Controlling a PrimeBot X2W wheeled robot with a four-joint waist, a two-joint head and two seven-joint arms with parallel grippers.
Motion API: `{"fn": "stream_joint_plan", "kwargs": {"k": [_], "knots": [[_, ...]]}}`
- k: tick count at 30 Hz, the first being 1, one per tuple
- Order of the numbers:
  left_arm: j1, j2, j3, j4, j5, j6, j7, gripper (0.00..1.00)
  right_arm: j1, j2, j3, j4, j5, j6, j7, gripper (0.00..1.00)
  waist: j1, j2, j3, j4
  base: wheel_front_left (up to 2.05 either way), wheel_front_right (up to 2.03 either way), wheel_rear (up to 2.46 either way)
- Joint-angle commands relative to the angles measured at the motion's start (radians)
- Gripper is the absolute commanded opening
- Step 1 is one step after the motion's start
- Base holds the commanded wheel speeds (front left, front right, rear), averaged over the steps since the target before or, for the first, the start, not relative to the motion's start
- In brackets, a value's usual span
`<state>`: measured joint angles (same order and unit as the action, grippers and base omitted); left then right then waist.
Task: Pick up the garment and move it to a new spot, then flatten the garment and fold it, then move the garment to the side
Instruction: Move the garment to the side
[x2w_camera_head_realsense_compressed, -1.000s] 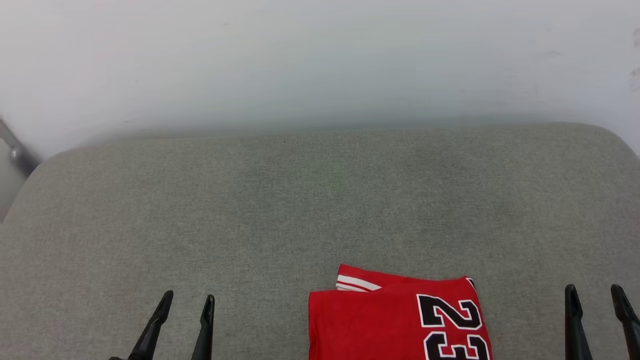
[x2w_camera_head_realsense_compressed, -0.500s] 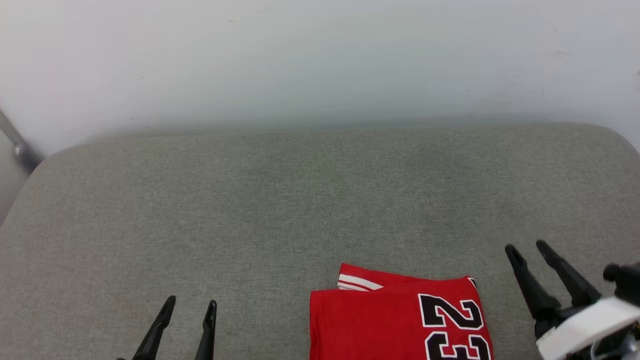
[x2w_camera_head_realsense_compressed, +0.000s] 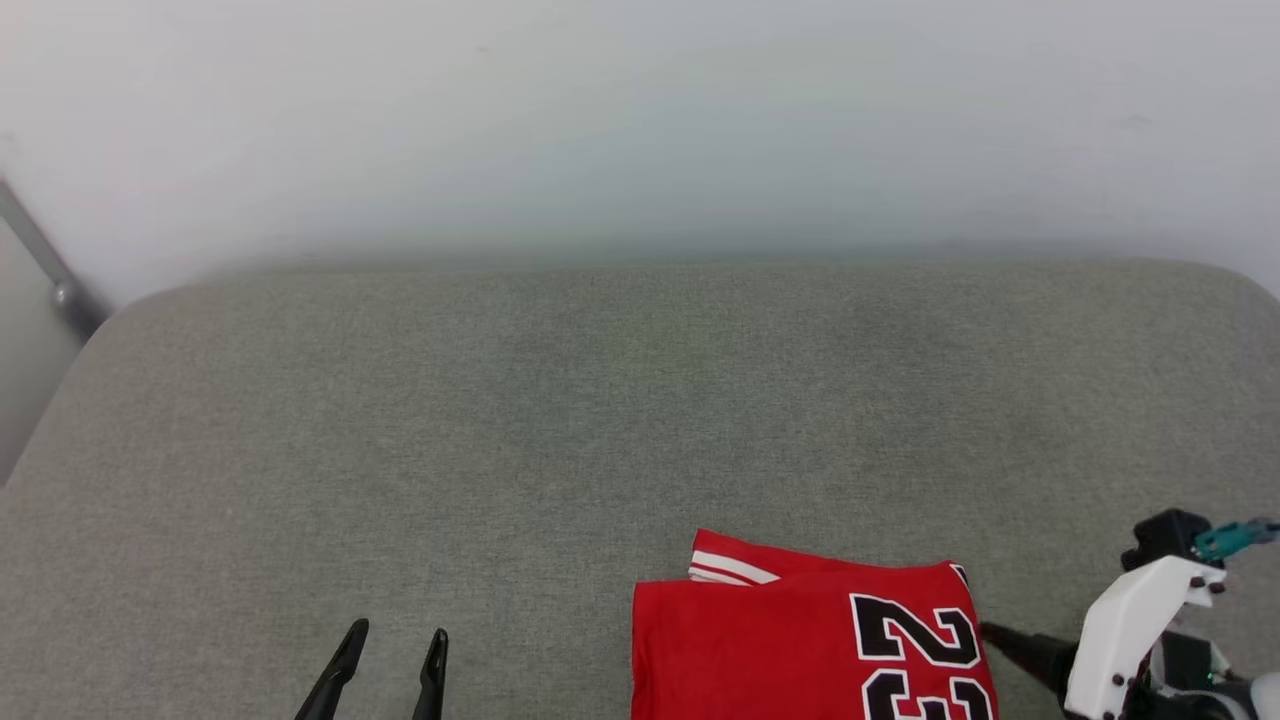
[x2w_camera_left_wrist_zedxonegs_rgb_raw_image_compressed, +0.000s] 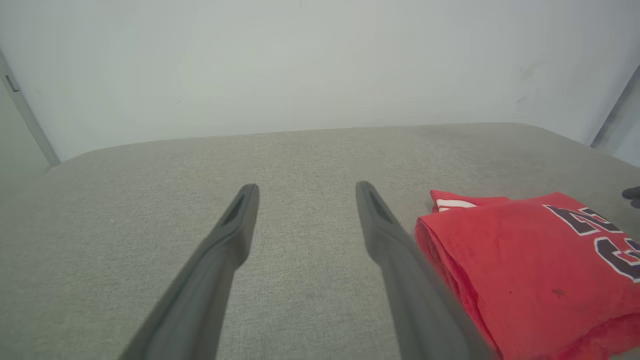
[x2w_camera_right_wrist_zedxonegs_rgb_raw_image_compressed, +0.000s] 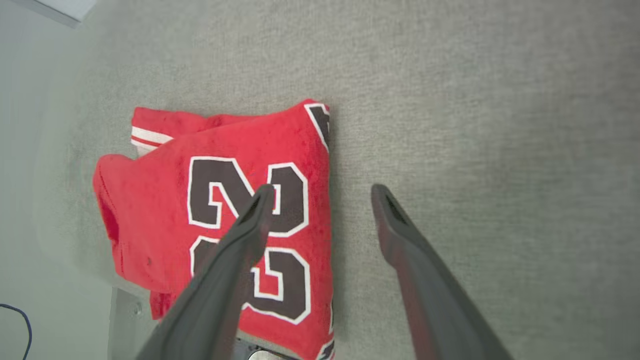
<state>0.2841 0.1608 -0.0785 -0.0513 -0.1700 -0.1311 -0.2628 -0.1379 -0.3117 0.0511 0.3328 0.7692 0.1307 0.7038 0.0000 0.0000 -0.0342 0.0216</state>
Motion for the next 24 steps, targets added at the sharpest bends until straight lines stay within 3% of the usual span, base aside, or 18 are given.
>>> {"fn": "stream_joint_plan", "kwargs": {"k": [1, 11, 24], "knots": [[0.006, 0.003, -0.004, 0.006, 0.003, 0.001, -0.002, 1.0, 0.024, 0.039, -0.028, 0.029, -0.04, 0.0, 0.041, 1.0, 0.0, 0.0, 0.003, 0.007, 0.0, 0.0, 0.0], [-0.021, 0.022, -0.03, 0.018, -0.009, 0.001, -0.002, 1.0, 0.032, 0.151, -0.087, 0.136, -0.141, 0.0, 0.047, 1.0, 0.0, 0.0, 0.019, 0.044, 0.0, 0.0, 0.0], [-0.051, 0.04, -0.059, 0.044, -0.023, 0.001, -0.002, 1.0, -0.038, 0.176, -0.03, 0.285, -0.138, 0.0, -0.031, 1.0, 0.0, 0.0, 0.044, 0.096, 0.0, 0.0, 0.0]]}}
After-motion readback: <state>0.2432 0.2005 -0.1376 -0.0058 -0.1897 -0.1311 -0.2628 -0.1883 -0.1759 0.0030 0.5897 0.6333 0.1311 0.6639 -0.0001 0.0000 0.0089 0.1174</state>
